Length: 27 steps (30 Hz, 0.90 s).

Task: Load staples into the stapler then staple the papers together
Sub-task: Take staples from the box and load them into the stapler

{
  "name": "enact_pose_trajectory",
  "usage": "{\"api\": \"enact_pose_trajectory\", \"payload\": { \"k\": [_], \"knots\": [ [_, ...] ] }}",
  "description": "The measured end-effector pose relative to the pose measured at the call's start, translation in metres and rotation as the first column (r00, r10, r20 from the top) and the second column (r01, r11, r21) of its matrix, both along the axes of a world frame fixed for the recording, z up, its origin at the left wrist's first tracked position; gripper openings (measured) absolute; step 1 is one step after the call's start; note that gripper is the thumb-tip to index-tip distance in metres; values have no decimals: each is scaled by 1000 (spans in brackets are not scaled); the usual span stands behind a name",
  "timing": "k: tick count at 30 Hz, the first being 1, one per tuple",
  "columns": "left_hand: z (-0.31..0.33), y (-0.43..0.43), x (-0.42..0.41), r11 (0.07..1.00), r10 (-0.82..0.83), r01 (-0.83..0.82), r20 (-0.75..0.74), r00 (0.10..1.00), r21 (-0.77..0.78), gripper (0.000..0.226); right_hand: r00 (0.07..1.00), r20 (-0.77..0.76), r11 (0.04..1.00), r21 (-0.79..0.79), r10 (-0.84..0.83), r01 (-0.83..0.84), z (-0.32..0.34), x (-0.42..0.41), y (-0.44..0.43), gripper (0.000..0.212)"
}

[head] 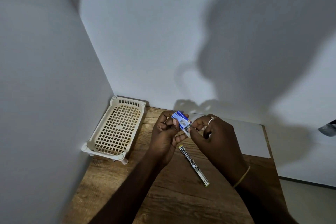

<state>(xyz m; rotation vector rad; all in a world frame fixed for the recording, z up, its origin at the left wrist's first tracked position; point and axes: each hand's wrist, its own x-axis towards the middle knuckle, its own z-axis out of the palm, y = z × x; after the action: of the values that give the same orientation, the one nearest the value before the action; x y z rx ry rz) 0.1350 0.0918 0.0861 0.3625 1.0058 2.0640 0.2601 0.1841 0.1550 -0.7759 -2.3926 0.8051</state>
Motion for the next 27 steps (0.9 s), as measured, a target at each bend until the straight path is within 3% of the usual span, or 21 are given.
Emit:
{"api": "enact_pose_trajectory", "payload": {
  "k": [8,15,23,27],
  "knots": [
    [2,0,3,1000,-11,11,3,1000,-27,15,994,107,1000,-22,19,-17,-4,-3,2,3],
    [-2,-1,6,999,23,-23,14,1000,-45,11,970,242,997,74,-6,-12,-6,-6,0,14],
    [-8,-3,6,997,31,-30,20,999,-75,17,956,290,983,181,-32,-22,-9,-11,-8,11],
    [-11,-3,6,995,28,-25,29,999,-94,8,941,338,976,210,-18,-56,-5,-9,-5,13]
  ]
}}
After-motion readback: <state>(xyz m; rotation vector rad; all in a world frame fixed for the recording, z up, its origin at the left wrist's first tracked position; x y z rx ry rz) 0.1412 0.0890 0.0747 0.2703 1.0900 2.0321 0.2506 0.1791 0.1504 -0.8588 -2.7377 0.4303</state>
